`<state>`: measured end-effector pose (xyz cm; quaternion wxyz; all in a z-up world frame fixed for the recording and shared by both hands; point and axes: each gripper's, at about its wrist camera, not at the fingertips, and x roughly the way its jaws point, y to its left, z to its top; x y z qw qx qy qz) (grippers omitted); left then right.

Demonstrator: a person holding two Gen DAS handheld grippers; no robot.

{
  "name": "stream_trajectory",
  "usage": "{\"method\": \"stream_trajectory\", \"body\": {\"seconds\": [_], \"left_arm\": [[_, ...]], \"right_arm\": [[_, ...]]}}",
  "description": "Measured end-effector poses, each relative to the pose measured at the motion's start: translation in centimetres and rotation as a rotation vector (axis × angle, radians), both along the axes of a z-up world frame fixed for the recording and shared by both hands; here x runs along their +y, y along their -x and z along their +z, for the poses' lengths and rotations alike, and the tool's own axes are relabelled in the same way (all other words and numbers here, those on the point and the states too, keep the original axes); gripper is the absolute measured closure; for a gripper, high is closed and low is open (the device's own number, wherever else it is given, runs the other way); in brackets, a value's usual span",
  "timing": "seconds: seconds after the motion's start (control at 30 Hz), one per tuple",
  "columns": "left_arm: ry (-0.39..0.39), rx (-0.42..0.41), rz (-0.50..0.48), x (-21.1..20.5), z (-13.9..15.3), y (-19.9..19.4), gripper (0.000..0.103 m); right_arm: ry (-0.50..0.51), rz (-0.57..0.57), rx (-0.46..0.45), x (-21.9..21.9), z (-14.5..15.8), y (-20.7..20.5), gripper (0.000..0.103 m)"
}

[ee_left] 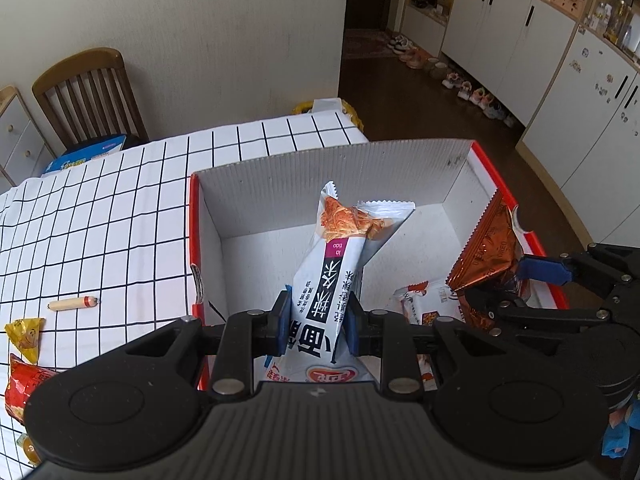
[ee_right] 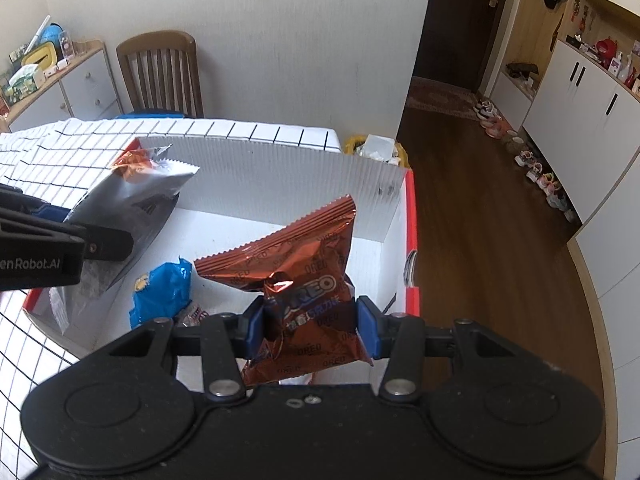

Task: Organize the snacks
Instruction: 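Open both tools to drop the white pack and foil bag into the box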

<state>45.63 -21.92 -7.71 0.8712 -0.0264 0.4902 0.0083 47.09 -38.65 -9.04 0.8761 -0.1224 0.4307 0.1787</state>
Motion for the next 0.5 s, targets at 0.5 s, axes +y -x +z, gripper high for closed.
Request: {"method": "stream_trajectory", "body": {"seconds": [0.5], "left_arm": [[-0.036,0.05,-0.009,-0.4,-1.7,-0.3,0.077]], "right_arm": [[0.073,0.021,0.037,1.1,-2.0,-0.5,0.057]]}}
